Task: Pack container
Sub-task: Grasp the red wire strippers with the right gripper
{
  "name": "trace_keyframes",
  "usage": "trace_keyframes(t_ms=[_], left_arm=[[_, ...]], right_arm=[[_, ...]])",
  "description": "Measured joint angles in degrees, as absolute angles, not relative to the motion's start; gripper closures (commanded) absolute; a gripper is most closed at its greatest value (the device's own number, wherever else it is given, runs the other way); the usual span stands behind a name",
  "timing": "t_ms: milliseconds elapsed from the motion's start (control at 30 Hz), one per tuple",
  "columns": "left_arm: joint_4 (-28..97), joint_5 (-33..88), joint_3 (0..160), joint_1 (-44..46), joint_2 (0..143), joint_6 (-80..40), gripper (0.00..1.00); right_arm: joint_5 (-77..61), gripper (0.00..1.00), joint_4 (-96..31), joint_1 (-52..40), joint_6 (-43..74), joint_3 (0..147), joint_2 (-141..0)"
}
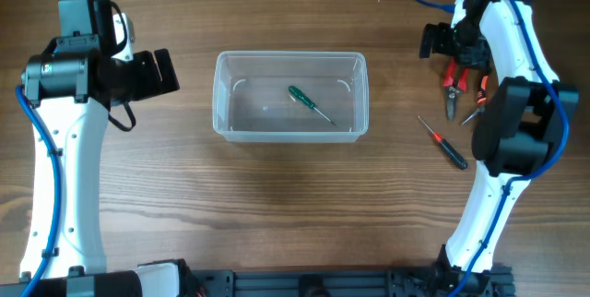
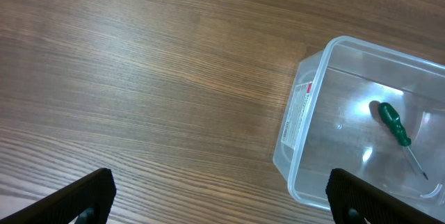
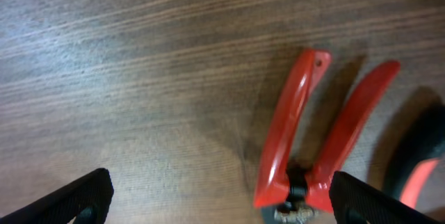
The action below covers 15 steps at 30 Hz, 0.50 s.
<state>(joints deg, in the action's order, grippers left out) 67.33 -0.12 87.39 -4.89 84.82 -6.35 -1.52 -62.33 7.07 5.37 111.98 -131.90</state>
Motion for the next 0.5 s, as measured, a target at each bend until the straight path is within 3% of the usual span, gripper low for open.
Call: trace_keyframes(t_ms=[333,400,500], left_arm=[[67.77,-0.12,87.39,-4.89,84.82,-6.37,0.0],[67.79,-0.12,87.39,-4.89,84.82,-6.37,0.0],[67.81,-0.12,87.39,-4.89,84.84,-6.35,0.0]], right_arm=[[-1.39,0.02,-60.18,7.01,5.3,112.01,-136.88],[-1.26,0.1,-60.23,6.96,5.15,112.01,-136.94],[-0.99,0.33,-60.38,6.98,4.82,111.98,-136.99]])
